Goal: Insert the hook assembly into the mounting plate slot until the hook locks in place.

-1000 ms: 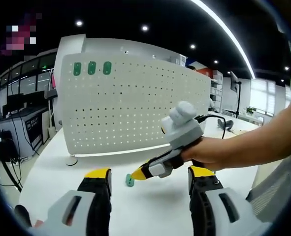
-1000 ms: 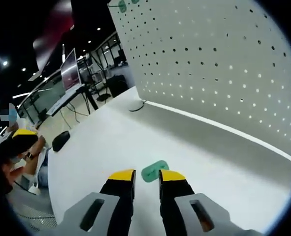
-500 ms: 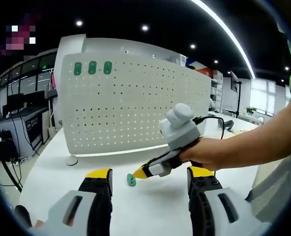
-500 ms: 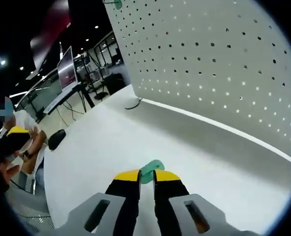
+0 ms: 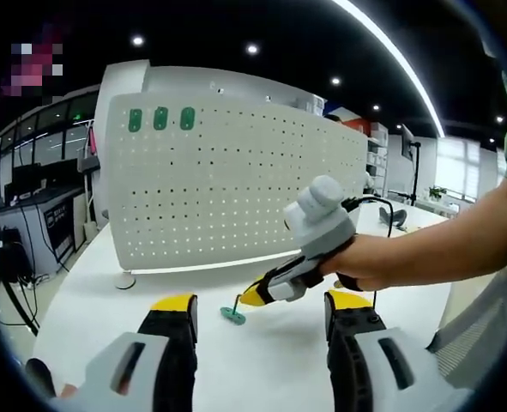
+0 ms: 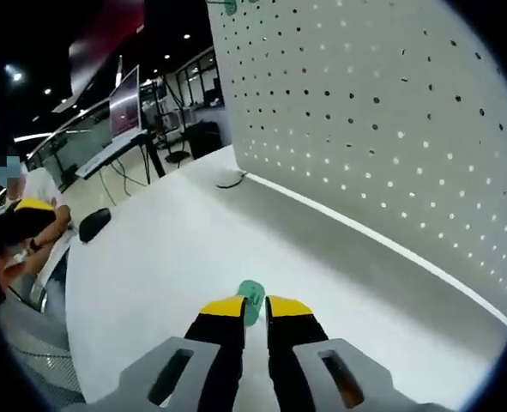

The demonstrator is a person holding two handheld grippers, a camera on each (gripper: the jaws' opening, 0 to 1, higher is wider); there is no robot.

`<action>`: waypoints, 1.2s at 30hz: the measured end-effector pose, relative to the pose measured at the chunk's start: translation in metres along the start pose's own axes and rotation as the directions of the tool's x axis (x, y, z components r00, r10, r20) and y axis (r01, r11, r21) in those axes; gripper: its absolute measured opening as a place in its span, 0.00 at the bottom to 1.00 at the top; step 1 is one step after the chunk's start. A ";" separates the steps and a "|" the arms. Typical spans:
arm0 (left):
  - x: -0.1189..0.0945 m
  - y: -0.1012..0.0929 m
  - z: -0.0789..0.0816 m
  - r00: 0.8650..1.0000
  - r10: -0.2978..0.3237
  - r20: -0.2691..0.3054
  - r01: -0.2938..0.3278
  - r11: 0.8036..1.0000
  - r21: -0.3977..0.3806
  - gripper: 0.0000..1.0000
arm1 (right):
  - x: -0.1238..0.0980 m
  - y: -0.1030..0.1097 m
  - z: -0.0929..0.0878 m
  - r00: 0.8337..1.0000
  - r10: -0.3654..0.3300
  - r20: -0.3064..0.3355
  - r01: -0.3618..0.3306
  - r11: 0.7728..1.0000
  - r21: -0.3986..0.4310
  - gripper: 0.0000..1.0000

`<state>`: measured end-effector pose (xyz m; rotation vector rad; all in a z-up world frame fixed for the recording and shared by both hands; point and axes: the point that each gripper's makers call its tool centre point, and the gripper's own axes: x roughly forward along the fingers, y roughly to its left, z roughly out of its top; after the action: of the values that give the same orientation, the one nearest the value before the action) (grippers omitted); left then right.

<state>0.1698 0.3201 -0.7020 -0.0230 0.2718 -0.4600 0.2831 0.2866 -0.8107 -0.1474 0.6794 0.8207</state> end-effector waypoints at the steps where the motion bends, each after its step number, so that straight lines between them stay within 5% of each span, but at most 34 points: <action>1: 0.000 0.000 0.000 1.000 0.000 0.000 0.000 1.000 -0.002 0.61 | 0.000 0.001 0.001 1.000 0.003 0.003 -0.003 1.000 -0.004 0.08; 24: 0.000 0.002 -0.001 1.000 0.003 -0.005 -0.003 1.000 -0.009 0.60 | 0.004 0.002 0.006 1.000 0.018 0.015 -0.018 0.998 -0.054 0.02; 36: 0.001 -0.002 -0.003 1.000 -0.008 -0.015 0.008 1.000 -0.003 0.60 | -0.019 0.009 0.017 0.995 0.086 0.044 -0.082 0.992 -0.101 0.02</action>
<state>0.1689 0.3184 -0.7048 -0.0240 0.2871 -0.4677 0.2759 0.2874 -0.7845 -0.1892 0.6029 0.9367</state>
